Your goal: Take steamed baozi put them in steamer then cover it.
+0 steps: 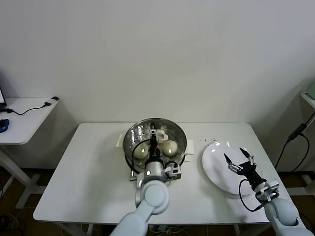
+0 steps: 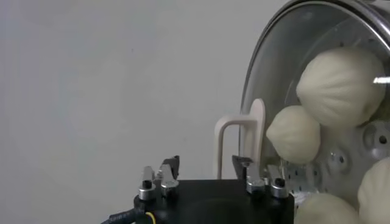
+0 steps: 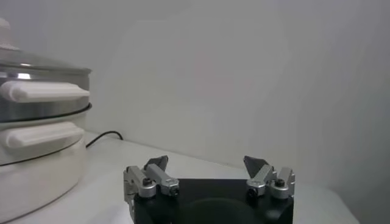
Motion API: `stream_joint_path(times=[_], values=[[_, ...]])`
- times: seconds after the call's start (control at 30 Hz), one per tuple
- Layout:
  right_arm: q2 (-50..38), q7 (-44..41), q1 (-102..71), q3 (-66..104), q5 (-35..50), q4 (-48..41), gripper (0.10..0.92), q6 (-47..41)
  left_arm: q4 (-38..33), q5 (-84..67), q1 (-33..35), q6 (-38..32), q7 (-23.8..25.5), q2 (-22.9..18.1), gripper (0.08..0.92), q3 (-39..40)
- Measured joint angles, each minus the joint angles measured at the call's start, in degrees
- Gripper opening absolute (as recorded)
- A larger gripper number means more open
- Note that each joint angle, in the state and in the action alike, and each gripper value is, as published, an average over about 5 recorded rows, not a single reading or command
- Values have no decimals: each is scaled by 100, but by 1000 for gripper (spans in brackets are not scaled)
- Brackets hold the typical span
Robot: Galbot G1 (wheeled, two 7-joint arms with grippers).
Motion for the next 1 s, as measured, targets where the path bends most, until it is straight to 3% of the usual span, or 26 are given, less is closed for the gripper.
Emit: stream_joint_path(times=[0.27,0.6,0.83,1.0], values=[[6,47,9,4,-35,8,823,-85,-664,-366,238,3,-46,403,813,-5],[29,182,-54,53,-171,188,823,-325,-1577,-1553,816,-93,-673,1097,823,-381],[103,296,-180,130,-255,417,823,-412,-1985,-3043,1528,-1101,-1346,1497,823,-1248],[193,372,-281,173,-335,606,823,-439,-2098,-4415,2145,-2107,-1618,1563,823,-2229]])
